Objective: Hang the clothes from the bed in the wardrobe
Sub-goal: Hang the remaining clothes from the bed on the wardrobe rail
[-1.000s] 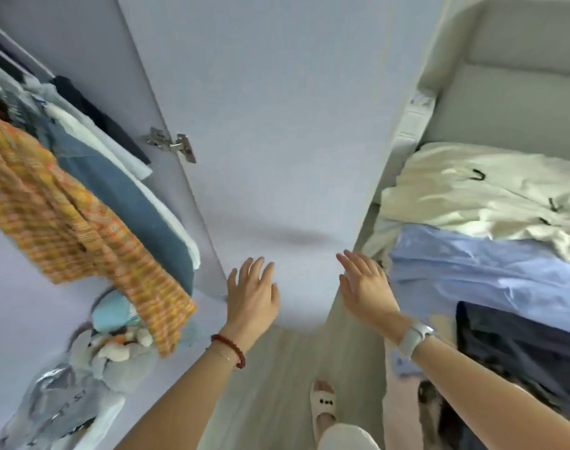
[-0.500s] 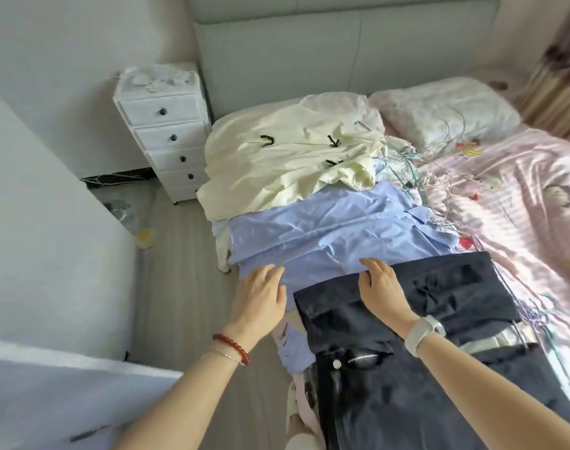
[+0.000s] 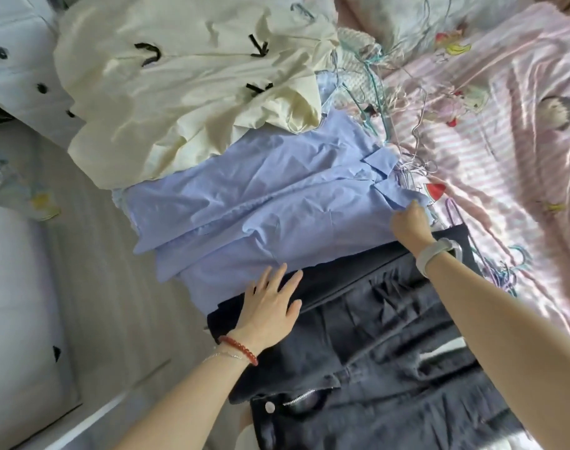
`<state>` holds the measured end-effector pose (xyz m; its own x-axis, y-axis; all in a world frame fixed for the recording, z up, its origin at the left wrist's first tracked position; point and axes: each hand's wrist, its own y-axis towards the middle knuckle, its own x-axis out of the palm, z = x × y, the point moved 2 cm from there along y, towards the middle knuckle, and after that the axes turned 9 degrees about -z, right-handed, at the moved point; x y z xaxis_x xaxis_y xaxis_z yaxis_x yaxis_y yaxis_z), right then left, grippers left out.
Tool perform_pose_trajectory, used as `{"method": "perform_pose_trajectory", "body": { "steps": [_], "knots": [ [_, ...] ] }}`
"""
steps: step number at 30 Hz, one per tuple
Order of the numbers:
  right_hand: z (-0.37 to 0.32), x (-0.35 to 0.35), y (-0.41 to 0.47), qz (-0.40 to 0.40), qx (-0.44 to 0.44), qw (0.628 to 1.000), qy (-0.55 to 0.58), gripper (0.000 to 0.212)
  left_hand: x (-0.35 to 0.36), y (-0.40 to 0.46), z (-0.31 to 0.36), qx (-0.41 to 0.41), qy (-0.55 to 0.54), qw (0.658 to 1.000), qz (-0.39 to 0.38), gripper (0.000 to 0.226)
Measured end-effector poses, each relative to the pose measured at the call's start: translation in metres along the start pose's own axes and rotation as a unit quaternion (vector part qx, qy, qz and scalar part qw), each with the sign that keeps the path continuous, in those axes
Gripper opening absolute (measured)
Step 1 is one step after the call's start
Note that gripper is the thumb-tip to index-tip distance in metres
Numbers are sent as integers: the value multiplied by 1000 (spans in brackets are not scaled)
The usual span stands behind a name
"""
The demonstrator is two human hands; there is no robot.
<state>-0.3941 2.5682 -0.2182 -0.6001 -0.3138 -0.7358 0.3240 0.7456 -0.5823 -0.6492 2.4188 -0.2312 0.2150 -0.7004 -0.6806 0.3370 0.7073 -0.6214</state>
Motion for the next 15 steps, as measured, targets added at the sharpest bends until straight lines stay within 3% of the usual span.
{"method": "perform_pose_trajectory", "body": {
  "steps": [5,8,12,15],
  "knots": [
    [5,2,39,-38,104,993,45,50,10,18,2,-5,-2,998,-62,55],
    [6,-1,45,-2,120,990,79,48,9,17,2,-2,0,998,-69,54],
    [2,-4,43,-20,75,981,179,46,10,13,0,5,-7,997,-71,52],
    [-26,-8,29,-25,8,980,198,23,6,8,2,15,-8,998,-59,49]
  ]
}}
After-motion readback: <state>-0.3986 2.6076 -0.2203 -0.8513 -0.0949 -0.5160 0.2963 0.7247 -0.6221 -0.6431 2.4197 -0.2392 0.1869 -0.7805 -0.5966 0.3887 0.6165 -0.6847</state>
